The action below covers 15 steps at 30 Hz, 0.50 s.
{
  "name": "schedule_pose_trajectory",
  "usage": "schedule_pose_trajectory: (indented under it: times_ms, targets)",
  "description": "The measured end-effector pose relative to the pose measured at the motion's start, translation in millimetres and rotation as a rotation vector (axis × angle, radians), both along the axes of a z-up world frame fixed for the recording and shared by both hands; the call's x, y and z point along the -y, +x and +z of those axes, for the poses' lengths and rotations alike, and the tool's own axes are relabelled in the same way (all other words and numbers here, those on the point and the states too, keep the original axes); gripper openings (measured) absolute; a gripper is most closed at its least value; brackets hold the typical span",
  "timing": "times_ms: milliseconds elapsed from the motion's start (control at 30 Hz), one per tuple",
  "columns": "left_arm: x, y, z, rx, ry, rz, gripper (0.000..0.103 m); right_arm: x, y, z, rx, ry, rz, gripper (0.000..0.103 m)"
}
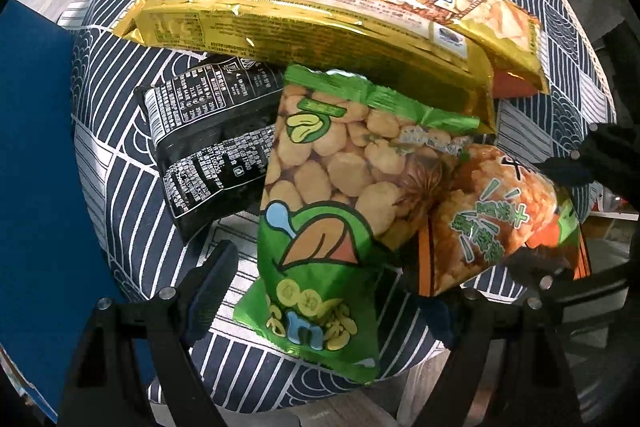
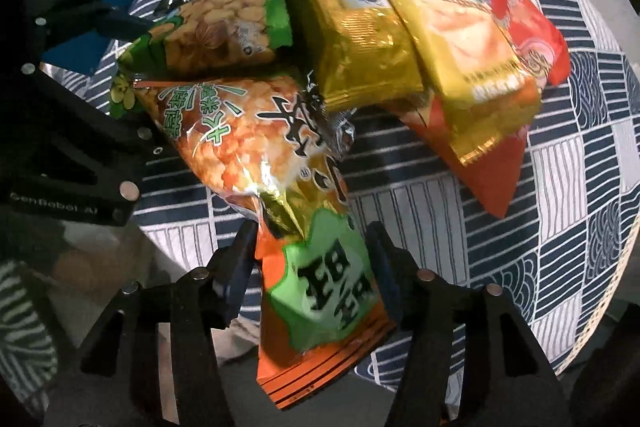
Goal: Organize snacks
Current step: 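Grasp the green peanut bag with the left gripper while the right grasps the orange-green bag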
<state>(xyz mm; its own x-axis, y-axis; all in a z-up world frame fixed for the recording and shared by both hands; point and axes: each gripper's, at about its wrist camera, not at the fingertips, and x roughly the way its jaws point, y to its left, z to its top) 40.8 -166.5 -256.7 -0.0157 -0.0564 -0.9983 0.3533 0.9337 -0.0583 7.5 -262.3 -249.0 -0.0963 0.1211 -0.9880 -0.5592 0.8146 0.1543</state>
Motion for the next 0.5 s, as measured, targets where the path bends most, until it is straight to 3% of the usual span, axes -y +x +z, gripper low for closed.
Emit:
schedule_pose_trajectory:
  times_ms: [267,400,500]
  targets:
    - [-5,9,-9,0.005,-0.012,0.023,0.082,6,-1,1,-0.054,0.038,-0.092,0.041]
    - [-2,18,-7,0.007,-0.015,0.007,0.054,17,-2,7,-0.080,0.075,-0.155,0.039]
    - [2,11,-3,0.015,-0.026,-0.006,0.048,27,6,17,-0.077,0.094,-0.183,0.038]
